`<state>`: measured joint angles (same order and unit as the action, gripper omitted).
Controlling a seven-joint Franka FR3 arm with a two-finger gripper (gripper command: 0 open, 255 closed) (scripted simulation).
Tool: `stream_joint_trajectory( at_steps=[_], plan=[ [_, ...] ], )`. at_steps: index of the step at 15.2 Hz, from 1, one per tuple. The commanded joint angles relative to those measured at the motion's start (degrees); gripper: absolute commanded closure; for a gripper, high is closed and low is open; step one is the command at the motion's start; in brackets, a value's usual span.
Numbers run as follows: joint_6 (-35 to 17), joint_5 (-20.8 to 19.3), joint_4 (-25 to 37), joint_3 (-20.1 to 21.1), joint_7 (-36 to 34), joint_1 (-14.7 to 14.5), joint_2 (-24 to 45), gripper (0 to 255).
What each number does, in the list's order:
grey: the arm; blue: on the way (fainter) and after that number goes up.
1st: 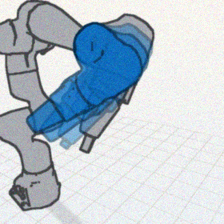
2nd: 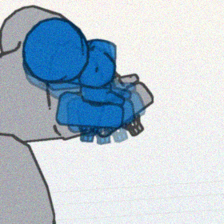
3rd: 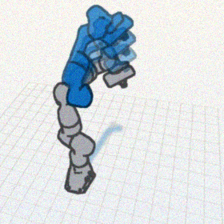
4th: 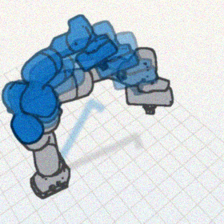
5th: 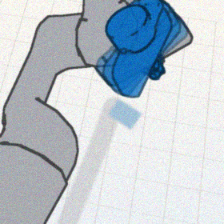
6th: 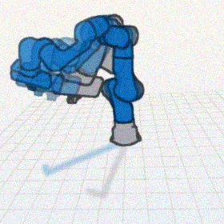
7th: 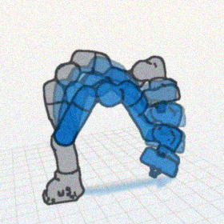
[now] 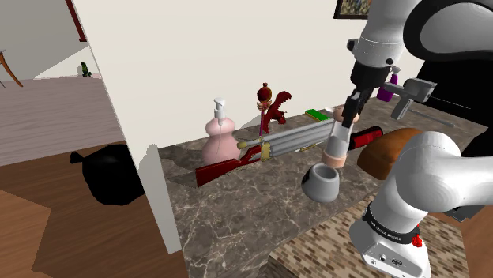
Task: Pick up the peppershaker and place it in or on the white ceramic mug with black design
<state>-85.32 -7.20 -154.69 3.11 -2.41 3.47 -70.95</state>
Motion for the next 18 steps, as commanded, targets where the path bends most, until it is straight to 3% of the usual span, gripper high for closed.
stream_joint_trajectory(
  at_steps=[1,7,14,15,18],
  plan=[
    [-1.16,0.01,-1.92,-0.01,-0.19,-0.08,-0.77,255],
    [-4.19,0.11,-6.87,0.05,-0.74,-0.32,-2.63,255],
    [-4.19,0.1,-6.86,0.04,-0.75,-0.34,-2.63,255],
    [-4.2,0.06,-6.87,0.0,-0.72,-0.32,-2.63,0],
    [-4.18,0.03,-6.78,-0.03,-0.69,-0.3,-2.57,0]
  ],
)
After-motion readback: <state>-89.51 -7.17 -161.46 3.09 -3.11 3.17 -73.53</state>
